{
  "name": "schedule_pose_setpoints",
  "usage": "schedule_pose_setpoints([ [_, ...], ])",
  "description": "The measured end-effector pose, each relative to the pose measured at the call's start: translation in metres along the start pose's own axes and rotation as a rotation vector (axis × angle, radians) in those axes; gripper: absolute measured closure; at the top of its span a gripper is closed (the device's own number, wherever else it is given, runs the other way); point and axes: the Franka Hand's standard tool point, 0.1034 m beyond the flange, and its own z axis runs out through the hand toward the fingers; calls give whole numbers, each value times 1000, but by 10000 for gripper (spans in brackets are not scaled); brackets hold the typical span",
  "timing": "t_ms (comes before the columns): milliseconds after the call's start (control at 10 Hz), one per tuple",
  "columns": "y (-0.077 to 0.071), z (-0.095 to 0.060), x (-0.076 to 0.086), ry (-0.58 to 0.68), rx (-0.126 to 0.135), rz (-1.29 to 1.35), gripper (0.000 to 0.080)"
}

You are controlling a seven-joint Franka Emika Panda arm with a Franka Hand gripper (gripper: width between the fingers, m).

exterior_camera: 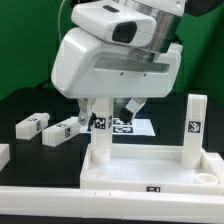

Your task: Assemble desk

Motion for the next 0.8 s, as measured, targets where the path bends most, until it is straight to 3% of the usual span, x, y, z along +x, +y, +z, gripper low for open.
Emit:
schedule_pose_setpoints([
  [100, 0, 1, -2, 2, 17, 87, 150],
  [200, 6, 5, -11, 10, 71, 188, 150],
  [400, 31, 10, -30, 46, 147, 354, 150],
  [700, 73, 29, -76, 55, 192, 399, 150],
  [800, 77, 37, -84, 68, 182, 402, 150],
])
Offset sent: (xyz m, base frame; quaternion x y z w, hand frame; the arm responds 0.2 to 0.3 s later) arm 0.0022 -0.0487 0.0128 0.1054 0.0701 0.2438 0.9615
